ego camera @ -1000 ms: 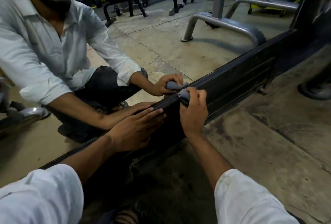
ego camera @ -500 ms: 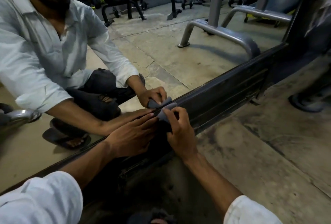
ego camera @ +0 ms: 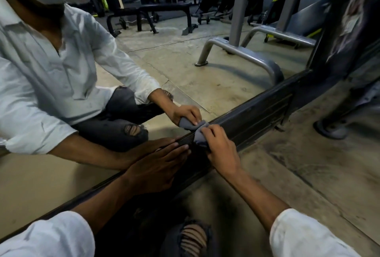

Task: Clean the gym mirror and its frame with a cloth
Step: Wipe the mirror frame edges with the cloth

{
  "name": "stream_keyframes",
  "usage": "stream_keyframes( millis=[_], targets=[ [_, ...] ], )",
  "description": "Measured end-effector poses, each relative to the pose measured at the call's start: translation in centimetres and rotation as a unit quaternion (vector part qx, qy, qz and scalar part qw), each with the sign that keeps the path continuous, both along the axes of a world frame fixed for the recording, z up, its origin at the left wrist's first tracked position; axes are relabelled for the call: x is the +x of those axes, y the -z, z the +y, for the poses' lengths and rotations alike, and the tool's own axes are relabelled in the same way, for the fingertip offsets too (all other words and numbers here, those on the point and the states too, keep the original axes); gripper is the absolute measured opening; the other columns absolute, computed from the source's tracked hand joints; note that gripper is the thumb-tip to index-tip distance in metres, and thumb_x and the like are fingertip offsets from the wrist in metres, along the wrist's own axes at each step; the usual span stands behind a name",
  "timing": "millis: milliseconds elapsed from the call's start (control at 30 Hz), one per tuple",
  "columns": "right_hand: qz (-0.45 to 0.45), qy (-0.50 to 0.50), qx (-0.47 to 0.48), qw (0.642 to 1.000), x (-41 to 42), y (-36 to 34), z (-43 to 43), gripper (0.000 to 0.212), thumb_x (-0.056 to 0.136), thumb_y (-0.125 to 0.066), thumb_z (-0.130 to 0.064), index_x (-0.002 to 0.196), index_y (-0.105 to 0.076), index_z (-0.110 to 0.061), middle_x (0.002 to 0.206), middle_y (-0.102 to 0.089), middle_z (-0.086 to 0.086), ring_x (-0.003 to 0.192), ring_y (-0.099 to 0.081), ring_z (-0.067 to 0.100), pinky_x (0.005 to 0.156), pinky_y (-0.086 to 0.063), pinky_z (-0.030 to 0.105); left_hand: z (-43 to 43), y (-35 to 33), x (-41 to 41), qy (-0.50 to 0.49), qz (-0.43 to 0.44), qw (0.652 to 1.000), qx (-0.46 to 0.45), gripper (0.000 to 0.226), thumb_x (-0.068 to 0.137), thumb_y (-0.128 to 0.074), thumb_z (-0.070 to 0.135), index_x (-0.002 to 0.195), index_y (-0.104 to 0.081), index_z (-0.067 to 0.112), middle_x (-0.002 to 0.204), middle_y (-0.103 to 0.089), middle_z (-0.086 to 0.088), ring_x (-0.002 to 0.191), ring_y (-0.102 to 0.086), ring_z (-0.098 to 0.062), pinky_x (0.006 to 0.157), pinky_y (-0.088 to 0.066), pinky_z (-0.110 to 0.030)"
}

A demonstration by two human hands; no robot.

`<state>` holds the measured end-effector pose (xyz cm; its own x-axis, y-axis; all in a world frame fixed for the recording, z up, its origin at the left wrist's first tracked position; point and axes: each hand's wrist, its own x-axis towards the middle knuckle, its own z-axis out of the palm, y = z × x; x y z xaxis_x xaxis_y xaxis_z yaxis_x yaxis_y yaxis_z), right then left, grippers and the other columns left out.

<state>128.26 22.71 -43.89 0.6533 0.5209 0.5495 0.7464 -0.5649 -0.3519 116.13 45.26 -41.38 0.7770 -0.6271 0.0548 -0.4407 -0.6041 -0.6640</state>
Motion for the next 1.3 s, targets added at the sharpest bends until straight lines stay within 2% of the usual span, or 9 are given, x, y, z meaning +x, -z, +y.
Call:
stream_keyframes(
  millis=[133,333,433,533,733,833,967,1133,1300],
  targets=[
    [0.089,0.120,0.117,0.982,0.2,-0.3,0.8,0.054,0.080,-0.084,-0.007,0.127,-0.058,-0.016,0.127,-0.050,0.004,0.112,-0.059,0.019,0.080,-0.050,0.025,0.0,0.0,0.0,0.005,0.009,1.000,-0.012,0.071,0.094,-0.057,0.042,0.150,-0.056,-0.001,0.164,-0.045,-0.019,0.157,-0.032,-0.035,0.131,-0.011,-0.051],
    [-0.035,-0.039,-0.078,0.996,-0.2,-0.2,0.3,0.071,0.070,-0.089,-0.009,0.133,-0.054,-0.013,0.132,-0.053,0.008,0.114,-0.060,0.023,0.079,-0.061,0.031,0.8,1.1,0.7,-0.011,0.051,0.998,-0.042,0.075,0.096,-0.044,0.046,0.155,-0.047,0.000,0.167,-0.038,-0.020,0.158,-0.027,-0.036,0.134,-0.009,-0.054],
    [0.049,0.076,-0.033,0.995,3.0,-1.8,-1.7,0.056,0.077,-0.078,0.000,0.128,-0.058,-0.015,0.127,-0.051,0.008,0.107,-0.062,0.029,0.081,-0.061,0.042,0.5,0.6,0.8,0.005,0.056,0.997,-0.051,0.076,0.092,-0.050,0.045,0.152,-0.051,-0.001,0.165,-0.042,-0.019,0.157,-0.032,-0.035,0.130,-0.019,-0.053],
    [0.086,0.144,-0.035,0.985,4.6,-3.0,-2.1,0.045,0.085,-0.076,-0.004,0.124,-0.056,-0.013,0.125,-0.049,0.009,0.101,-0.063,0.031,0.077,-0.049,0.035,0.5,0.6,0.9,0.005,0.067,0.995,-0.073,0.077,0.092,-0.054,0.044,0.153,-0.049,-0.002,0.167,-0.039,-0.019,0.158,-0.030,-0.035,0.131,-0.021,-0.053],
    [0.008,-0.099,-0.153,0.983,-0.2,-2.3,-0.7,0.060,0.085,-0.079,-0.012,0.138,-0.051,-0.012,0.135,-0.049,0.009,0.112,-0.062,0.024,0.082,-0.060,0.030,1.1,2.0,1.0,-0.017,0.082,0.994,-0.066,0.078,0.099,-0.038,0.042,0.161,-0.030,-0.005,0.173,-0.021,-0.023,0.163,-0.013,-0.039,0.131,-0.015,-0.057],
    [-0.004,-0.069,-0.104,0.992,1.4,-2.1,-1.1,0.055,0.084,-0.080,-0.012,0.133,-0.053,-0.014,0.131,-0.050,0.006,0.108,-0.062,0.024,0.078,-0.063,0.039,1.2,2.3,0.8,-0.023,0.089,0.994,-0.064,0.077,0.102,-0.031,0.037,0.165,-0.015,-0.005,0.176,-0.006,-0.022,0.164,-0.001,-0.038,0.131,-0.012,-0.058],
    [0.092,0.123,0.052,0.987,4.4,-1.2,-2.5,0.040,0.086,-0.077,-0.009,0.120,-0.056,-0.013,0.123,-0.049,0.007,0.102,-0.064,0.029,0.083,-0.059,0.048,0.9,2.2,0.6,-0.016,0.067,0.996,-0.051,0.072,0.101,-0.032,0.032,0.163,-0.025,-0.006,0.175,-0.018,-0.022,0.164,-0.011,-0.037,0.132,-0.013,-0.056],
    [0.050,-0.064,0.034,0.996,0.4,1.1,-0.7,0.057,0.078,-0.080,-0.004,0.128,-0.056,-0.012,0.129,-0.049,0.005,0.107,-0.063,0.023,0.079,-0.051,0.020,0.7,1.9,0.7,-0.010,0.027,1.000,-0.010,0.064,0.098,-0.049,0.037,0.150,-0.056,0.000,0.164,-0.043,-0.021,0.158,-0.028,-0.038,0.133,-0.008,-0.054],
    [-0.033,-0.085,0.038,0.995,2.8,1.7,-1.0,0.053,0.075,-0.080,-0.005,0.122,-0.057,-0.011,0.123,-0.053,0.008,0.105,-0.061,0.024,0.063,-0.061,0.039,0.4,0.8,0.0,0.015,-0.022,0.999,-0.043,0.064,0.096,-0.063,0.032,0.151,-0.056,0.000,0.162,-0.047,-0.019,0.157,-0.027,-0.034,0.132,-0.011,-0.050]
  ],
)
